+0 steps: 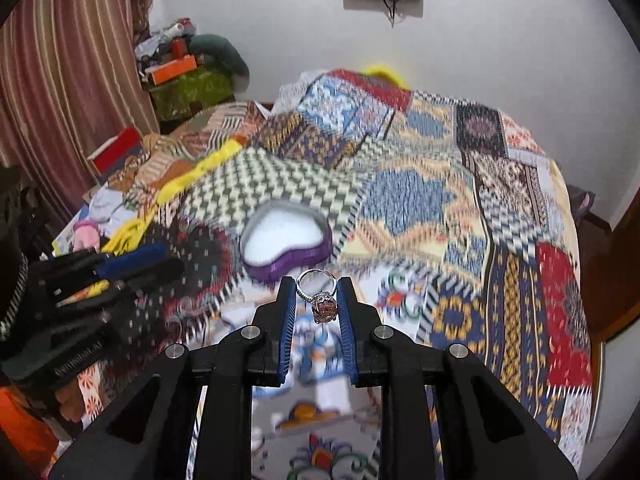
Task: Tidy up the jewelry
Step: 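Carry both rings into the purple heart tin and open both tools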
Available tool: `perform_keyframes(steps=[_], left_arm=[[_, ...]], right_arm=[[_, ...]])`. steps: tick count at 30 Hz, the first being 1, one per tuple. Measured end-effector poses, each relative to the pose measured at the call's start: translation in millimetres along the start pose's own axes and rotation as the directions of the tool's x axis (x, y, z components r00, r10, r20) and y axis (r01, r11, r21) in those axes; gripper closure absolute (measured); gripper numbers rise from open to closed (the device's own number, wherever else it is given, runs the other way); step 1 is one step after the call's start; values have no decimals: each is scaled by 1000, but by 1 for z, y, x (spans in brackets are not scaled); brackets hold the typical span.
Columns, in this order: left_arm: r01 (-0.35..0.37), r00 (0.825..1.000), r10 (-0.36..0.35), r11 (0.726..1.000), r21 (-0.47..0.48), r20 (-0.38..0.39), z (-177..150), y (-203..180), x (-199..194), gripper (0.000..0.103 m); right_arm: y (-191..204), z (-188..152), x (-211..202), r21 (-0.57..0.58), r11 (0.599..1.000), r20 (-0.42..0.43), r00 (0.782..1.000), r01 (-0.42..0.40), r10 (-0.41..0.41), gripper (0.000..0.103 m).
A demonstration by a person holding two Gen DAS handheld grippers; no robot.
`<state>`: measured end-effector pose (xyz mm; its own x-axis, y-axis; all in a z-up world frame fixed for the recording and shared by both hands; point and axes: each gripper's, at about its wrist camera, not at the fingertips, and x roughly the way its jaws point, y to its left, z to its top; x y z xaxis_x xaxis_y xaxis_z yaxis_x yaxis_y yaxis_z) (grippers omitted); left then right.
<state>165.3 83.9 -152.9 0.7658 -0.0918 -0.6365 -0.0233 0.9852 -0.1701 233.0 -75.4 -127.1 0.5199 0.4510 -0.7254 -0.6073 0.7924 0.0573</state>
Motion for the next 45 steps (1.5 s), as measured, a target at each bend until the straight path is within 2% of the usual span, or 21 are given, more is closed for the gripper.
perform_keyframes(steps=[8, 12, 17, 20, 27, 37, 44, 45], left_arm=[[-34, 999, 34, 999, 31, -12, 19, 5, 27, 83], [-8, 999, 9, 1000, 27, -39, 29, 9, 45, 83], [5, 998, -2, 999, 39, -65, 38, 13, 66, 83], [13, 996, -9, 999, 44, -92, 42, 15, 81, 83], [31, 988, -22, 998, 60, -155, 40, 22, 110, 83], [42, 983, -34, 998, 40, -182, 37, 28, 121, 83], [33, 982, -25, 998, 44, -187, 34, 27, 116, 82], [30, 982, -21, 998, 46, -188, 33, 27, 115, 80]], right_arm=[[3, 31, 19, -11, 1000, 23, 999, -23, 23, 84], [4, 42, 34, -25, 999, 2, 999, -34, 34, 84], [2, 55, 61, -23, 998, -45, 997, -65, 64, 84], [-4, 61, 83, 12, 993, -107, 987, -116, 117, 84], [-10, 62, 122, 45, 986, -217, 962, -158, 164, 84], [-9, 57, 142, 58, 981, -283, 939, -185, 194, 84], [-5, 58, 139, 37, 984, -277, 944, -174, 177, 84], [-4, 58, 139, 34, 984, -278, 944, -173, 175, 84]])
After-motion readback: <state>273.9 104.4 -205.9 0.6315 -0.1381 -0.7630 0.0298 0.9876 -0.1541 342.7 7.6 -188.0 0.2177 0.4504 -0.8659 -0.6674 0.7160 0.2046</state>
